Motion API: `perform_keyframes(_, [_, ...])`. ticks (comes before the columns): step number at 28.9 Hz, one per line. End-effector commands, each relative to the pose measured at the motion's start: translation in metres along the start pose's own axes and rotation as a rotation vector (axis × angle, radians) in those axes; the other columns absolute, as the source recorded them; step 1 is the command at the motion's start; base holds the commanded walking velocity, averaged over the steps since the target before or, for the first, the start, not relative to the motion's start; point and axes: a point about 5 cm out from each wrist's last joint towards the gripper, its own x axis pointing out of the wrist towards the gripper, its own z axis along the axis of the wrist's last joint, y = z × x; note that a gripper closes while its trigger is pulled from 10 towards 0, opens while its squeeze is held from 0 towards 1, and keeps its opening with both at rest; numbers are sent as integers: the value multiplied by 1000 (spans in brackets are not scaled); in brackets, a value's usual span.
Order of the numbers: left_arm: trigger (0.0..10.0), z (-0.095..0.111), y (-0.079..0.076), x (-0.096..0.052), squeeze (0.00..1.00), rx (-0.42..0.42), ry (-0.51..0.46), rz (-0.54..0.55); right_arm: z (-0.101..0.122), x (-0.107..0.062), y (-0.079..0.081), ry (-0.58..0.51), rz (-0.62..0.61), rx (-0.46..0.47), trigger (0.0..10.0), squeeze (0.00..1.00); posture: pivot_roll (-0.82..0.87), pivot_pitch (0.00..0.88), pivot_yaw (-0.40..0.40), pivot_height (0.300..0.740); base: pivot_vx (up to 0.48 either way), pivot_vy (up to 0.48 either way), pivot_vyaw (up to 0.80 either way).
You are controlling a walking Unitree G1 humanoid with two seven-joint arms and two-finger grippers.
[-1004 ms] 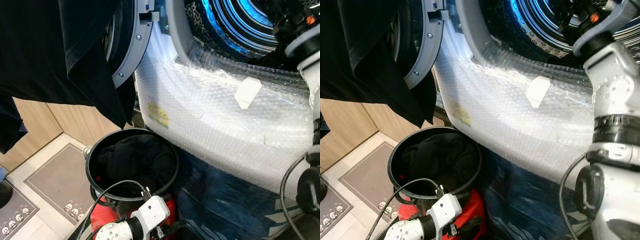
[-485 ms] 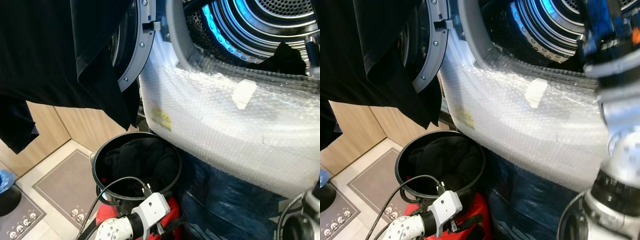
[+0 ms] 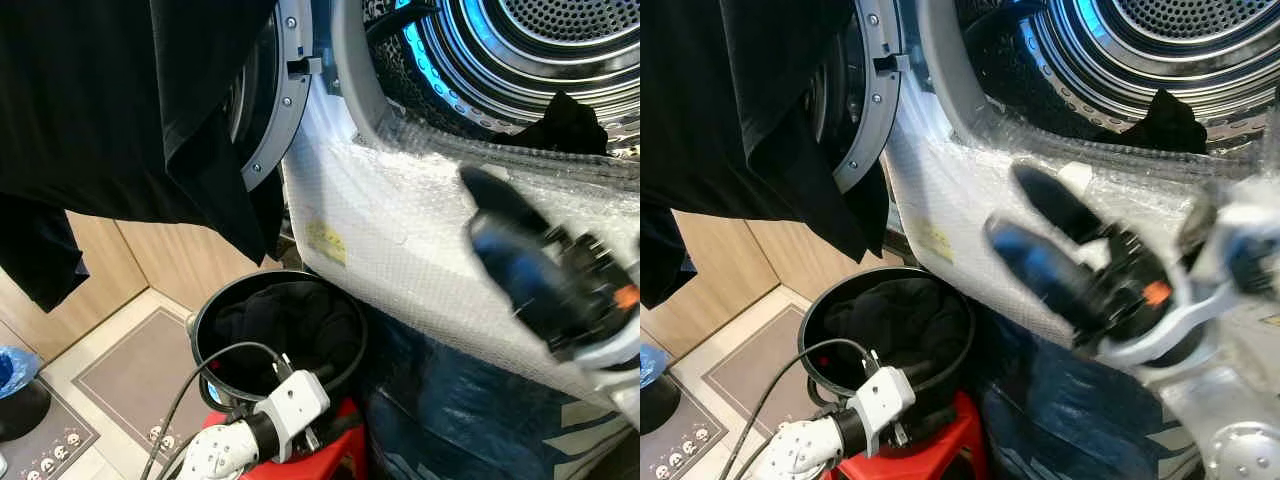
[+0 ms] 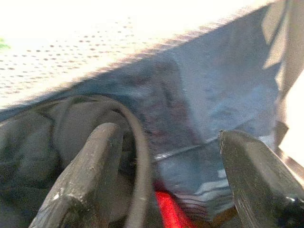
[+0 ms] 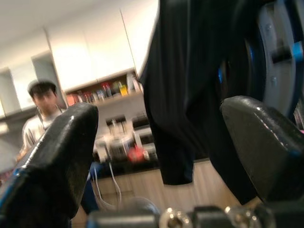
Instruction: Clothes washing
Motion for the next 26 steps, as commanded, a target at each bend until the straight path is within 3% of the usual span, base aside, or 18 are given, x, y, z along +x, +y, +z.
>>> perform_keyframes(1, [10000,4,9,-2,0,33,-23,59,-15,-2,0,113,-11,-20,10000,0,-65,46,54,740,0,0,0])
perform_keyframes(7, [10000,6,15,-4,0,31,-43,124,-47,-22,-14,225,-85,36,10000,0,-40,40,46,740,0,0,0])
perform_keyframes(11, [10000,5,19,-11,0,43,-42,195,-80,-47,-32,302,-190,106,10000,0,-20,39,40,740,0,0,0])
perform_keyframes(17, [10000,6,22,-19,0,31,-49,270,-99,-63,-41,326,-256,121,10000,0,0,39,36,740,0,0,0])
perform_keyframes(26, [10000,2,34,-36,0,-41,-41,411,-141,-101,-55,420,-423,175,10000,0,9,45,28,740,0,0,0])
